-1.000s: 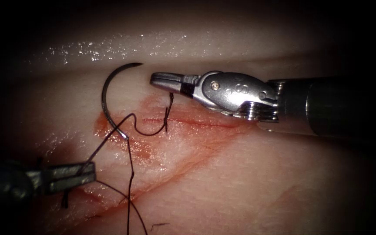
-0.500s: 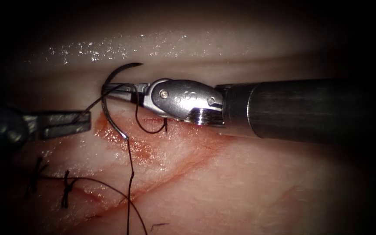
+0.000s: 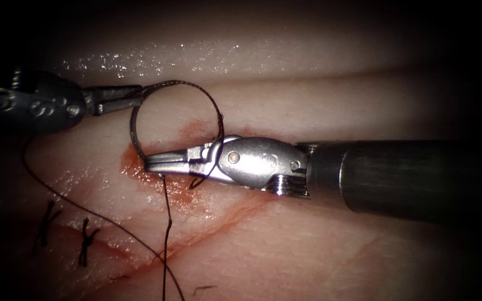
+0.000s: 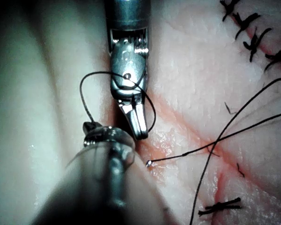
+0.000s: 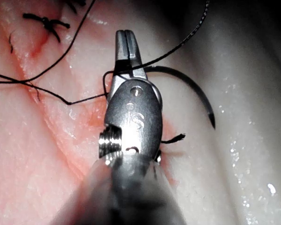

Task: Wound Closure

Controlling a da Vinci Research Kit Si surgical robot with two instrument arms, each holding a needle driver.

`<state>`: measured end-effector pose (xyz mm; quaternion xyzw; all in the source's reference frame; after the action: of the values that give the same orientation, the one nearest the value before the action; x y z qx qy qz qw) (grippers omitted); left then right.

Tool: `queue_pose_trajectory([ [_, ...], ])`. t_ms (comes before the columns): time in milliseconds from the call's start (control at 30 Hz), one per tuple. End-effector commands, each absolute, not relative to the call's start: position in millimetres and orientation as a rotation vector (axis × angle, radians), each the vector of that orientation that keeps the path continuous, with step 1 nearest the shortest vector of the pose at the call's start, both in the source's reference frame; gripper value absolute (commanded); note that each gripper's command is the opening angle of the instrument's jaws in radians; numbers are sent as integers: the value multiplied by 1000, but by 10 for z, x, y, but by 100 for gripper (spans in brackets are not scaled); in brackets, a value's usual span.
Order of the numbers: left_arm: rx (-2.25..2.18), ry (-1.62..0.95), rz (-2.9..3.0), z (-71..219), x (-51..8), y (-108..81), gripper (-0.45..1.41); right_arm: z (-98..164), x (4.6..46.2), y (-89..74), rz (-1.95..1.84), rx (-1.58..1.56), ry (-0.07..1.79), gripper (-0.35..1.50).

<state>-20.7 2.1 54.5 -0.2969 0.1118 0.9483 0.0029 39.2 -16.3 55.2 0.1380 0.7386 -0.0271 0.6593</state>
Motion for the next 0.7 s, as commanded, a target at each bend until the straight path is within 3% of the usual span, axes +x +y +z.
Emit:
queue_pose_trajectory([
  [33, -922, 334, 2967, 560, -215, 22, -45, 554, 395, -165, -49, 309, 1690, -35],
  [300, -903, 250, 2953, 626, -238, 4, -45, 548, 374, -172, 35, 293, 1833, -35],
  [700, -902, 145, 2921, 678, -259, -22, -45, 560, 358, -173, 219, 202, 1816, -35],
])
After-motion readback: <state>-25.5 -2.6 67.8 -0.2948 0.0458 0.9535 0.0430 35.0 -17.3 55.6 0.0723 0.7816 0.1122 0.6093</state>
